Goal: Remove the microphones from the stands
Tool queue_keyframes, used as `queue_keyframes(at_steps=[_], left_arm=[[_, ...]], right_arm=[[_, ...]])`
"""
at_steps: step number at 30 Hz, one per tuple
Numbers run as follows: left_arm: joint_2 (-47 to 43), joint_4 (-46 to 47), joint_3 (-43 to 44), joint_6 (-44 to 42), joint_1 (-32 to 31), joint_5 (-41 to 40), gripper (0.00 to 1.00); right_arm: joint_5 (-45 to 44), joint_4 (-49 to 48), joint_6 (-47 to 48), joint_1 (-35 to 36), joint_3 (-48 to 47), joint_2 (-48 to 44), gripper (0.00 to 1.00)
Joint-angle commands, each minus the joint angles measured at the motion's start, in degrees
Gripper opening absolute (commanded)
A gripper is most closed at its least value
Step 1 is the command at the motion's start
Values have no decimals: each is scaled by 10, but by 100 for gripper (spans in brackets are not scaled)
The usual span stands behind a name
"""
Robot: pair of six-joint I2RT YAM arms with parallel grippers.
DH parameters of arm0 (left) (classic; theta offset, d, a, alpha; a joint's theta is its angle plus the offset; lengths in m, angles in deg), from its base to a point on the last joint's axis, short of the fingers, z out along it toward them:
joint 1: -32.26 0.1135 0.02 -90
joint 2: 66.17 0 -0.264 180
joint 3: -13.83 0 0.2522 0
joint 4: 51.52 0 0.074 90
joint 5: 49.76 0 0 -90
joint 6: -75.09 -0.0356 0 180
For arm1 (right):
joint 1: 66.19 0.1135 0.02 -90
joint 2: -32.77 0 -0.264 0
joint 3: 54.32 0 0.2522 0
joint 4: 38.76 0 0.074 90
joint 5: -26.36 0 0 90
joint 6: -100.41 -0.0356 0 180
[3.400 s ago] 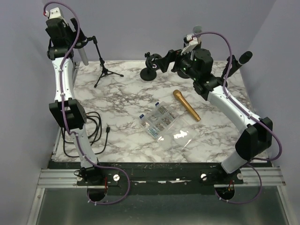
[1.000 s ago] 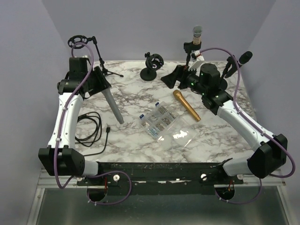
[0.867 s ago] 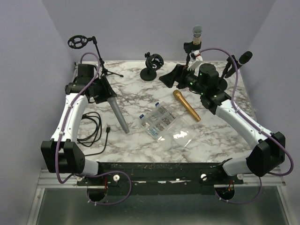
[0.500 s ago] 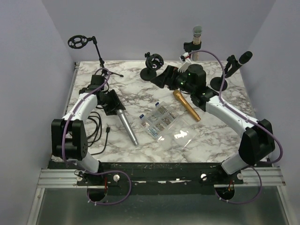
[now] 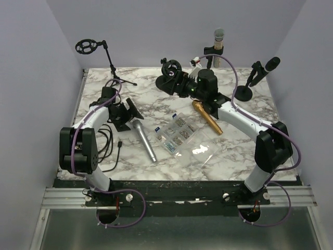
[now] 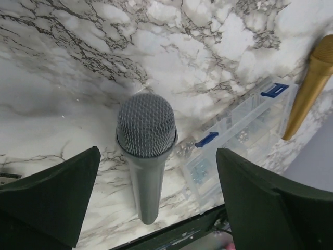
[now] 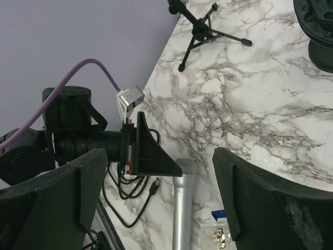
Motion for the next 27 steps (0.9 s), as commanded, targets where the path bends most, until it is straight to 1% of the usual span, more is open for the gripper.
queue_keyframes(at_steps=[1,6,8,11,13,14,16,17,19,23,25,27], left_arm=[[-46,69,-17,8,53,56,99],[-96,74,24,1,121,106,99],[-107,88,47,18,151,134,99],[-106,129,91,73,185,167,99],[-99,181,109,131,201,181,99],[-94,225,108,174,208,190,99],[-87,333,92,269,221,192,99],[-82,402,80,313,228,187,99],[-67,486,74,393,238,158,99],[-14,589,95,504,240,110,99],[12,635,109,535,240,79,99],[38,641,139,543,240,61,99]], right_arm=[[2,-20,3,7,-25,19,90],[-6,-24,4,7,-39,38,90],[-7,-33,-6,8,-47,52,91],[-5,-53,-19,15,-67,77,90],[-5,-61,-28,23,-88,97,91],[-4,-63,-33,27,-101,108,91],[-7,-70,-37,35,-123,126,91],[-9,-71,-37,40,-134,134,91],[-16,-80,-40,47,-146,146,91],[-25,-103,-49,59,-169,173,91],[-28,-114,-51,65,-184,192,91],[-30,-114,-49,70,-206,214,91]])
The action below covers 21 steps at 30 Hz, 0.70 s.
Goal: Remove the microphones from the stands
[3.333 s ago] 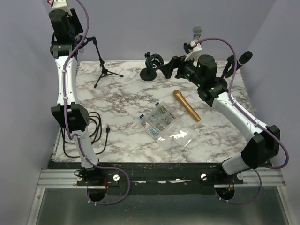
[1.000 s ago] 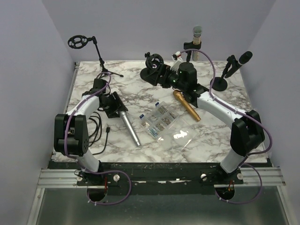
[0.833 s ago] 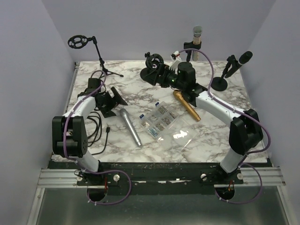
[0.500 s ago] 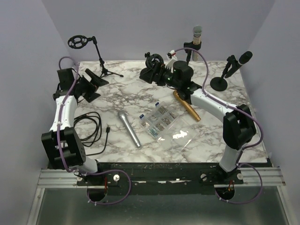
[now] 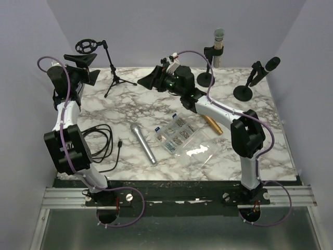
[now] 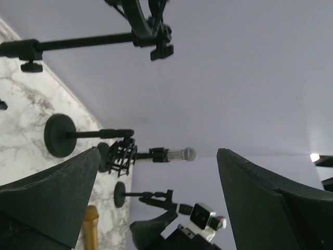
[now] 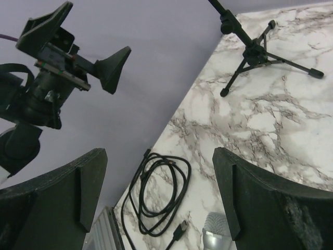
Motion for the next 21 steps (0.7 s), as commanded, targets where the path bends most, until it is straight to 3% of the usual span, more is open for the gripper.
queue_keyframes(at_steps=[1,12,21], left_arm=[[65,116,63,109,2,-75,99],[164,66,169,71,6,-181,99],[229,-52,279,45,4,-182,99]], right_arm=[[-20,-32,-6,13,-51,52,91],[-23,-22,-12,30,-134,136,91],[-41,-4,7,31,-152,150,91]])
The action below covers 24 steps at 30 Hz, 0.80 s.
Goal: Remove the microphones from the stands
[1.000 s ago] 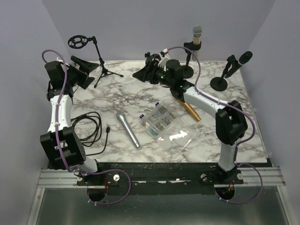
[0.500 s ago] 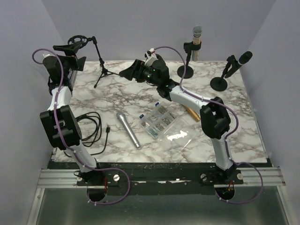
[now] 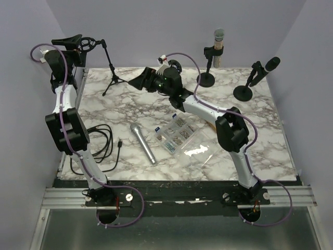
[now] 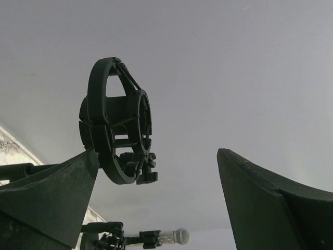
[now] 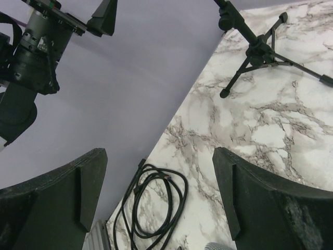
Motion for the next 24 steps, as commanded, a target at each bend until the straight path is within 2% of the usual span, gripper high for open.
queue_keyframes(at_steps=[1,6,12,18,24], left_arm=[[23,-94,43,-20,1,-21,99],[14,-95,10,-4,1,-12,99],[-41,-41,-104,10,-1,-30,98],[27,1,-17,27,-1,-10,99],[42,-5,16,14,-2,-15,99]], right_arm=[[-22,3,17,3,-23,17,91],[-25,3,20,3,-20,20,91],[-25,-3,19,4,-15,20,91],[-26,3,22,3,-10,21,91],[-39,4,33,3,-12,18,91]])
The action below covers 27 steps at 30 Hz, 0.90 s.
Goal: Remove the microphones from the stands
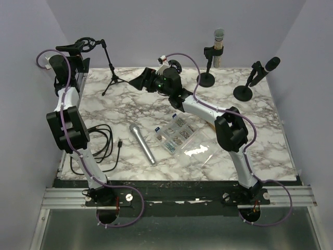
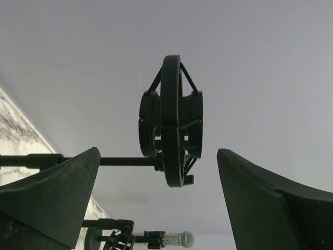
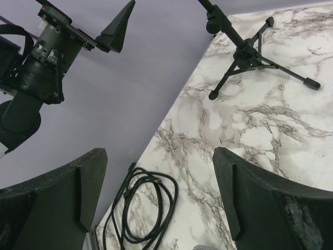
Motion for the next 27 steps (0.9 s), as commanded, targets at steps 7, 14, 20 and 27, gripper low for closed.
queue_keyframes(at_steps=[7,14,20,27], left_arm=[[88,-17,119,21,-3,-7,98],[109,-10,173,25,-4,8,65],[43,10,93,41,-5,31,46],[-67,-41,6,48,-10,58,40]], right_arm=[[-21,8,13,3,-20,23,91],[-19,30,11,3,-58,52,89],[2,54,13,4,-117,89,93],[2,64,8,7,-124,87,94]])
